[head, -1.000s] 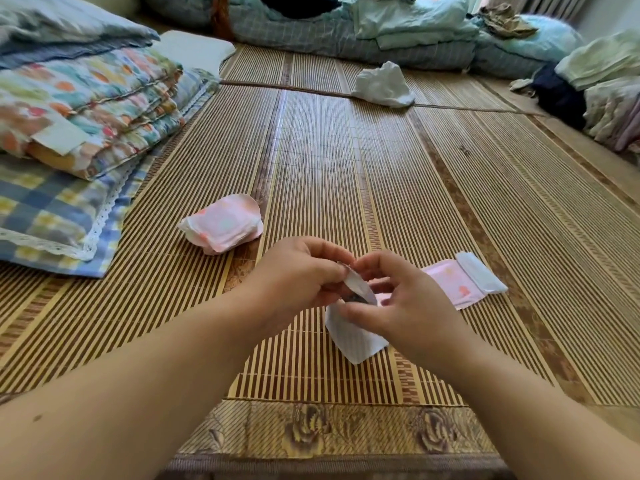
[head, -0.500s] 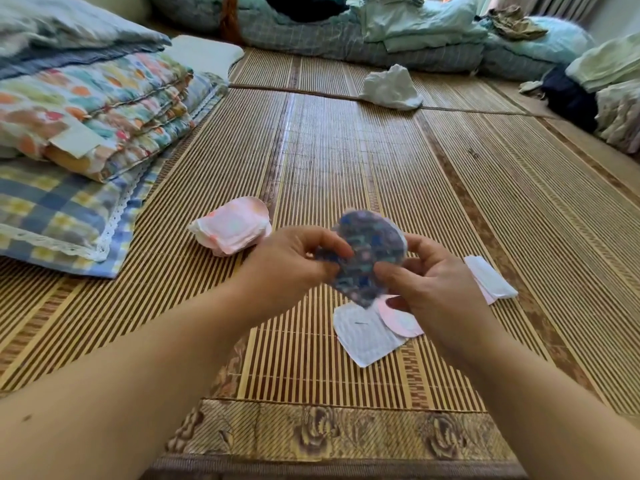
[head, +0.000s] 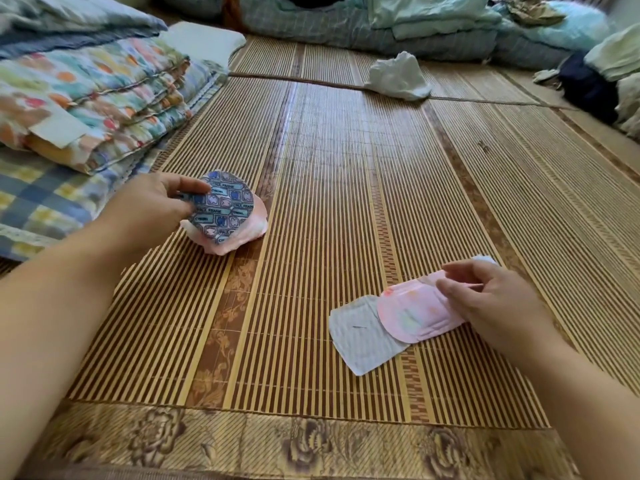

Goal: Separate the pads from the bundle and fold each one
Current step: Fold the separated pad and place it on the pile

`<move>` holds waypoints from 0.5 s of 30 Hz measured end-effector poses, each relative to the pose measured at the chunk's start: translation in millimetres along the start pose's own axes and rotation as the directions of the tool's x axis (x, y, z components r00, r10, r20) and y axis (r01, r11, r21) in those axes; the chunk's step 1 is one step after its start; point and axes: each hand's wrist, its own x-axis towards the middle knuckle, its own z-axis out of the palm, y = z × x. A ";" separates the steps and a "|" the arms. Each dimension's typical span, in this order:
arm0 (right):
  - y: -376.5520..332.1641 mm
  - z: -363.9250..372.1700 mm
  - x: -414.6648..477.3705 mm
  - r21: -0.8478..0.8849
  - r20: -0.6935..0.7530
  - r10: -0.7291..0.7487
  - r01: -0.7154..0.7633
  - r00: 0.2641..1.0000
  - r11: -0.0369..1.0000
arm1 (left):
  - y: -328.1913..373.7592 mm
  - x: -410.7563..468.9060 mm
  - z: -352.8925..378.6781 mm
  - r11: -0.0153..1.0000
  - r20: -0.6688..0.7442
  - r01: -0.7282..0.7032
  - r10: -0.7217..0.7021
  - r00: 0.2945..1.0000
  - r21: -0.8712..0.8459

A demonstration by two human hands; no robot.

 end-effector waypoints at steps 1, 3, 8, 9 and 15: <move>0.7 0.1 0.9 -0.006 0.005 -0.001 0.001 1.000 1.000 | 0.3 0.9 2.5 1.000 -0.009 -0.002 0.002 1.000 0.004; 1.1 1.0 2.1 -0.011 0.013 0.005 -0.005 1.000 1.000 | -1.2 4.1 5.3 0.999 -0.030 0.016 -0.014 0.999 0.037; 3.1 2.1 7.6 0.038 0.020 0.009 -0.010 1.000 0.999 | -2.4 10.3 5.0 0.988 0.030 0.078 -0.075 0.997 -0.131; 3.4 2.7 8.6 0.044 0.019 0.003 -0.004 1.000 0.999 | -3.4 11.0 6.6 0.989 0.032 0.079 -0.076 0.997 -0.123; 3.9 6.3 11.1 0.042 0.025 -0.017 0.016 1.000 0.999 | -7.0 4.0 16.0 0.963 -0.023 -0.002 0.009 1.000 0.271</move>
